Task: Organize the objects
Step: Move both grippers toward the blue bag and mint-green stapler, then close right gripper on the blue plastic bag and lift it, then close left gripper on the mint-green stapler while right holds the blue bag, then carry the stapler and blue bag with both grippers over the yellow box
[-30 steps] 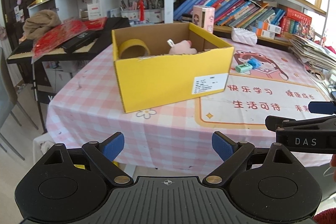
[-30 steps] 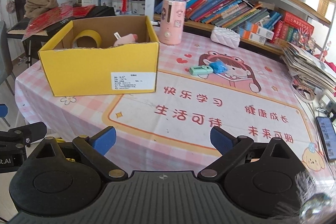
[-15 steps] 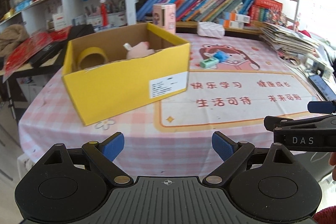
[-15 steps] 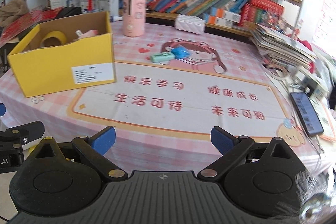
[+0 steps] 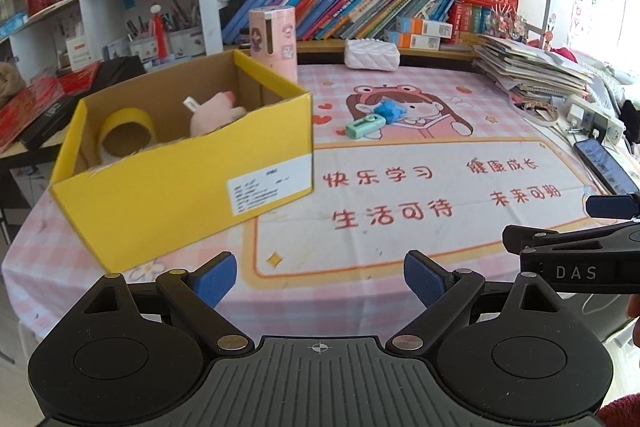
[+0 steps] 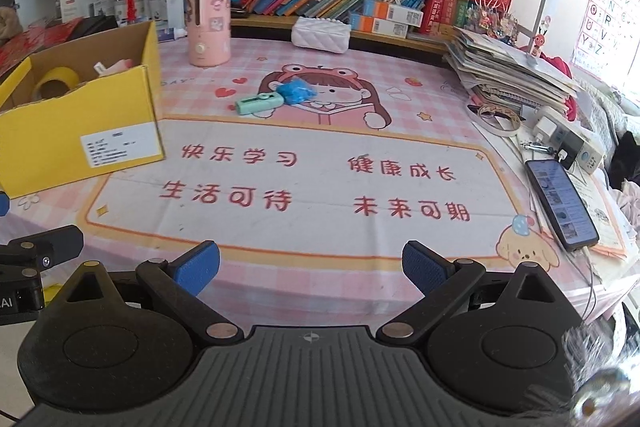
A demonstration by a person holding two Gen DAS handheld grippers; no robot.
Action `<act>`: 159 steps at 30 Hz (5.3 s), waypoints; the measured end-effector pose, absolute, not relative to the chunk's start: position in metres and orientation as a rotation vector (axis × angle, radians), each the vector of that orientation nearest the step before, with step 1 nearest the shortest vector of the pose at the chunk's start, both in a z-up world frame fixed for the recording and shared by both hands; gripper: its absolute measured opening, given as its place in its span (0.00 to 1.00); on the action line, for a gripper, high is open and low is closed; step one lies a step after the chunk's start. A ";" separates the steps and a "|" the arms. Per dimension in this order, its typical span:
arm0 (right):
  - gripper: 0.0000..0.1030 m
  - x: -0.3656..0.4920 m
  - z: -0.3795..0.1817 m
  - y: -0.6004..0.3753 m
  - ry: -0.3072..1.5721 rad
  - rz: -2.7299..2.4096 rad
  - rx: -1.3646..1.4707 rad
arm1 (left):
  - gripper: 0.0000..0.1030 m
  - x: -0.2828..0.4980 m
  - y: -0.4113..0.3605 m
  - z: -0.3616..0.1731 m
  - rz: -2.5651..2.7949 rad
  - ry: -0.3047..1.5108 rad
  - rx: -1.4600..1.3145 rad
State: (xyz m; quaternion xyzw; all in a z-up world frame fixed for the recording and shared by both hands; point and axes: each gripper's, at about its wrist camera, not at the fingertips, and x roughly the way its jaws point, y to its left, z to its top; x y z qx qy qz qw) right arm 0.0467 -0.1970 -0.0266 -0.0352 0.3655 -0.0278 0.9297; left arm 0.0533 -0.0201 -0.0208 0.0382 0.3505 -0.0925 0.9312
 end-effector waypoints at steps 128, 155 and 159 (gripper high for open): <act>0.36 0.299 -0.056 -0.356 0.766 0.313 -0.046 | 0.67 0.320 -0.168 -0.087 0.256 0.826 -0.128; 0.36 0.180 -0.027 -0.257 0.774 0.300 -0.091 | 0.67 0.139 -0.076 -0.015 -0.036 0.670 -0.129; 0.36 0.155 -0.024 -0.232 0.782 0.315 -0.113 | 0.67 0.110 -0.048 -0.014 -0.016 0.666 -0.145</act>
